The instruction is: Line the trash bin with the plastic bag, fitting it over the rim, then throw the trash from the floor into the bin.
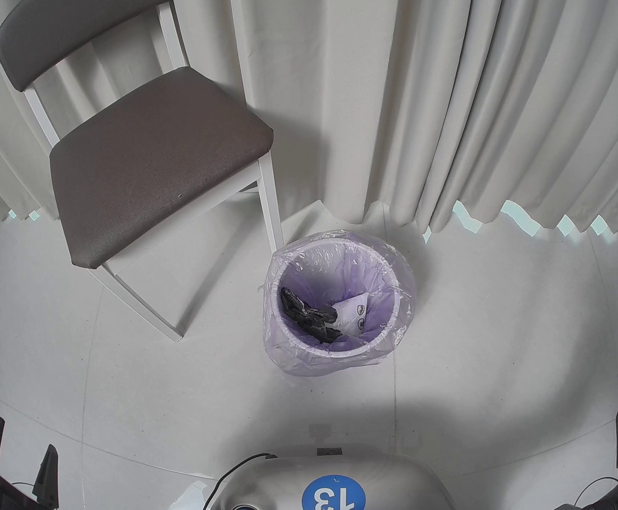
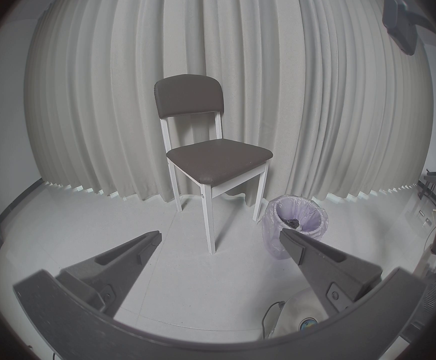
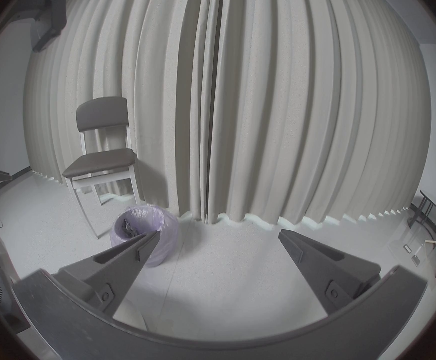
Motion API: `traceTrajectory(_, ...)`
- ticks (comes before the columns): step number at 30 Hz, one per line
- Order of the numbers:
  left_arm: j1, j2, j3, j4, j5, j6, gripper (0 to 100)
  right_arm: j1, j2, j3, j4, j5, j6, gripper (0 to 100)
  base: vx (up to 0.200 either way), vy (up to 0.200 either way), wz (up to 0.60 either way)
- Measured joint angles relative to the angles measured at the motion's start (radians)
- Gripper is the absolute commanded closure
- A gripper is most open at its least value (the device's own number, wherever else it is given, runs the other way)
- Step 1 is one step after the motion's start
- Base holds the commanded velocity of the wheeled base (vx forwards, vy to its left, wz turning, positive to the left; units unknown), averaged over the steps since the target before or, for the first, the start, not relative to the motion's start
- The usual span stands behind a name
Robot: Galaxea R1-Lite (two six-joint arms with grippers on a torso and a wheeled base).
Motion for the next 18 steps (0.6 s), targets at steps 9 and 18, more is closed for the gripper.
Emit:
traceTrajectory(9,0.0,0.0,0.0,0.0,0.0,0.0,0,0.001,0.0,-0.001,0.048,0.061,0.0,0,0.0,0.0,0.0)
traceTrajectory(18,0.0,0.0,0.0,0.0,0.0,0.0,0,-0.001,0.0,0.0,0.085,0.103,0.063,0,0.0,0.0,0.0)
